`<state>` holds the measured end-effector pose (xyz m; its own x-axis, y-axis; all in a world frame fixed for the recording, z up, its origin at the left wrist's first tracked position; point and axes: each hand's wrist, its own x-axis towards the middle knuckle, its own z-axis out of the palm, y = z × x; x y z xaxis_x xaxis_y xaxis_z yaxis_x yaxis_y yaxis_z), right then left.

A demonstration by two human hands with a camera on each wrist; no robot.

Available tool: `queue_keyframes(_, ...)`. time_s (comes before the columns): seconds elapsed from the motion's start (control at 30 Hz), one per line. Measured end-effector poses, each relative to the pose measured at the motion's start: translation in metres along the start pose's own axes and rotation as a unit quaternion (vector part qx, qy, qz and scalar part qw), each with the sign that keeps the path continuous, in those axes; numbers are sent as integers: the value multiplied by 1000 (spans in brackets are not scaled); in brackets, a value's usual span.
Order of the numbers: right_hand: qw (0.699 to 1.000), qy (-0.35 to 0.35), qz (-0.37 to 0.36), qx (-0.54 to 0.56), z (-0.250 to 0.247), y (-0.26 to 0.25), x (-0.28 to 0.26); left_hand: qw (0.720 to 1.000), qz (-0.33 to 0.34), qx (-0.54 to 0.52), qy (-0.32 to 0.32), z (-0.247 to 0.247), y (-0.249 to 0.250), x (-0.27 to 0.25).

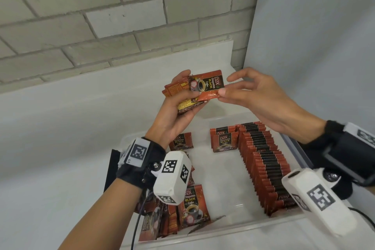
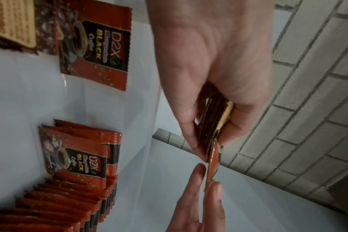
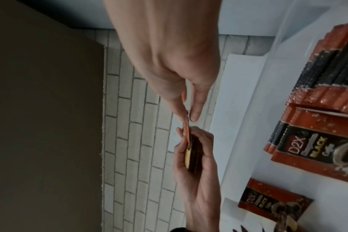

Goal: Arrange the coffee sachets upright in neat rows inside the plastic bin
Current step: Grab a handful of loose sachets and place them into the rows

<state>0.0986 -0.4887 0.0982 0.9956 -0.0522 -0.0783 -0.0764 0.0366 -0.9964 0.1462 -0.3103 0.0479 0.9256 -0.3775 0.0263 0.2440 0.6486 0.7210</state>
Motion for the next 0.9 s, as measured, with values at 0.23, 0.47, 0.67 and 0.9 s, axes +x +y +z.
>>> queue_keyframes(0.23, 994, -47, 75, 69, -1, -3, 3, 999, 5, 36, -19, 2, 0, -1)
queue_keyframes(0.47, 992, -80, 85, -35, -11, -7, 12, 1000, 3, -15, -7, 0, -1, 2)
queue_keyframes(0.67, 939, -165, 26, -302, -14, -12, 15, 998, 19, -37, 43, -1, 2, 2)
queue_keyframes(0.9, 796, -210, -74, -563, -5, 9, 12, 998, 12, -39, 50, 0, 3, 0)
